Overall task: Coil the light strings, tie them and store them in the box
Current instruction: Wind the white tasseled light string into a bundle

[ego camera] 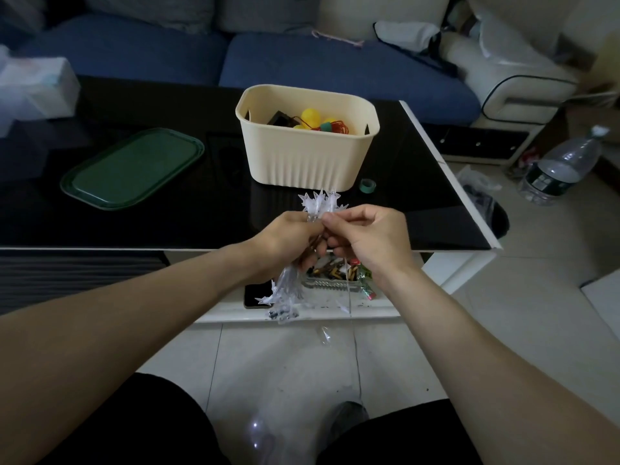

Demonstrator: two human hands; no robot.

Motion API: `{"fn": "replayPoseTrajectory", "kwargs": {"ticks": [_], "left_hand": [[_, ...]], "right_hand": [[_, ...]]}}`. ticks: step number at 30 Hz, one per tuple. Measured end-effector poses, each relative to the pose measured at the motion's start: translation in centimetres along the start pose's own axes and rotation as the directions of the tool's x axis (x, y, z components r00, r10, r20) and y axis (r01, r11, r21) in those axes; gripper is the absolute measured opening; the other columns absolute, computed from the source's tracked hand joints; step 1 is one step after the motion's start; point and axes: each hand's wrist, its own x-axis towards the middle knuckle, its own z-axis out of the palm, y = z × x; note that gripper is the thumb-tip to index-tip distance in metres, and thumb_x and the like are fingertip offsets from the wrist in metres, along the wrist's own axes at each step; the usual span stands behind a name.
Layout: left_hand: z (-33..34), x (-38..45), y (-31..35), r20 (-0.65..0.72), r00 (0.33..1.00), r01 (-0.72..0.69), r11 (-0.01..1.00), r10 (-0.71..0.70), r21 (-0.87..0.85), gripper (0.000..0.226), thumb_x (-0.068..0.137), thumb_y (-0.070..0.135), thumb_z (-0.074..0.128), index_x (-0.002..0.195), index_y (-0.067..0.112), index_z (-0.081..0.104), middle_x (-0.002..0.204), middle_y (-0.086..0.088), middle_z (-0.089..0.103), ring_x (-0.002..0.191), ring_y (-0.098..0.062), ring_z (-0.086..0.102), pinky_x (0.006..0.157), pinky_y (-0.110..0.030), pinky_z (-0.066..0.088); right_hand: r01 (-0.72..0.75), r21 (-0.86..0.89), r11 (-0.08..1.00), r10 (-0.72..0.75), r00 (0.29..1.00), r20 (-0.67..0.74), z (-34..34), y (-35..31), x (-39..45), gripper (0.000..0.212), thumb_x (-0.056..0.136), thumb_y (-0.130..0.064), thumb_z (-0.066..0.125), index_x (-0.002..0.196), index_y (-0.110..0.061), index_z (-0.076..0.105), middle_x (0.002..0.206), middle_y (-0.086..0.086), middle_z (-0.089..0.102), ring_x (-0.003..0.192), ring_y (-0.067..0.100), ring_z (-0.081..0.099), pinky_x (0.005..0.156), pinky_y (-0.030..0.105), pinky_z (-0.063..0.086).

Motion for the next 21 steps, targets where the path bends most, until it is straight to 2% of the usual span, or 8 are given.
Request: {"fn": "replayPoseTrajectory", "kwargs": {"ticks": [4,6,9,13,14,16,18,21], "left_hand": [[0.2,-0.1,-0.2,-0.026,0.999,-0.019,0.999,0.020,0.033,0.033,0.103,0.012,0.041,0.073,0.004,0.051,0.057,-0.007,0.051,0.041,-0.017,0.042,0.043,-0.025,0.033],[0.2,-0.1,-0.4,-0.054,0.998,-0.030,0.998,0.034,0.060,0.039,0.103,0.010,0.041,0.065,0.007,0.049,0.053,-0.005,0.049,0.039,-0.015,0.043,0.040,-0.023,0.035],[0.1,0.2,-0.7,-0.139,0.990,-0.030,0.998,0.037,0.054,0.037,0.099,0.002,0.040,0.064,0.006,0.050,0.056,-0.010,0.048,0.039,-0.016,0.043,0.039,-0.023,0.036],[-0.3,0.6,-1.1,-0.196,0.981,0.005,0.998,0.007,0.062,0.037,0.094,0.001,0.041,0.059,0.006,0.050,0.065,-0.022,0.049,0.042,-0.023,0.042,0.044,-0.026,0.034],[-0.3,0.6,-1.2,-0.193,0.981,0.017,0.998,-0.005,0.062,0.038,0.094,0.001,0.041,0.058,0.006,0.050,0.067,-0.023,0.050,0.044,-0.024,0.042,0.046,-0.027,0.033],[-0.3,0.6,-1.3,-0.175,0.984,0.037,0.998,-0.026,0.059,0.039,0.096,0.004,0.040,0.058,0.007,0.048,0.069,-0.023,0.050,0.045,-0.023,0.043,0.046,-0.026,0.033],[-0.1,0.5,-1.3,-0.155,0.987,0.041,0.997,-0.031,0.061,0.038,0.099,0.006,0.040,0.062,0.008,0.048,0.061,-0.016,0.049,0.041,-0.017,0.043,0.043,-0.022,0.034],[0.3,0.3,-0.8,-0.160,0.987,-0.009,0.996,0.022,0.085,0.033,0.098,0.007,0.043,0.065,0.008,0.050,0.049,-0.006,0.047,0.038,-0.013,0.043,0.042,-0.022,0.036]], "right_hand": [[0.082,-0.138,0.987,-0.085,0.996,-0.011,0.3,0.7,0.1,0.006,0.087,-0.018,0.079,0.087,-0.012,0.077,0.073,0.010,0.075,0.069,0.026,0.075,0.072,0.049,0.063],[0.132,-0.234,0.963,-0.130,0.991,0.024,0.4,0.7,0.0,0.008,0.091,-0.014,0.072,0.092,-0.016,0.079,0.071,0.003,0.075,0.071,0.018,0.075,0.077,0.042,0.062],[0.181,-0.412,0.893,-0.136,0.981,0.137,0.8,0.0,-0.9,0.032,0.093,-0.004,0.060,0.116,-0.021,0.074,0.081,-0.009,0.074,0.072,0.001,0.068,0.069,0.013,0.049],[0.230,-0.608,0.760,-0.032,0.947,0.318,1.2,-0.5,-1.6,0.060,0.093,-0.011,0.057,0.149,-0.029,0.048,0.117,0.005,0.063,0.100,0.017,0.061,0.083,0.021,0.044],[0.236,-0.634,0.736,0.004,0.936,0.352,1.1,-0.6,-1.7,0.065,0.093,-0.013,0.058,0.153,-0.030,0.041,0.119,0.005,0.060,0.103,0.020,0.060,0.084,0.021,0.043],[0.250,-0.639,0.727,0.039,0.915,0.402,0.9,-0.5,-1.7,0.067,0.094,-0.015,0.058,0.155,-0.030,0.035,0.103,-0.003,0.062,0.087,0.012,0.060,0.071,0.015,0.042],[0.237,-0.594,0.769,0.006,0.926,0.378,0.7,-0.2,-1.6,0.059,0.096,-0.015,0.059,0.151,-0.028,0.042,0.082,-0.009,0.062,0.066,0.002,0.057,0.058,0.013,0.039],[0.159,-0.475,0.866,-0.057,0.973,0.222,0.7,0.5,-1.1,0.038,0.094,-0.017,0.067,0.128,-0.024,0.052,0.075,-0.004,0.068,0.064,0.006,0.065,0.064,0.021,0.049]]}}
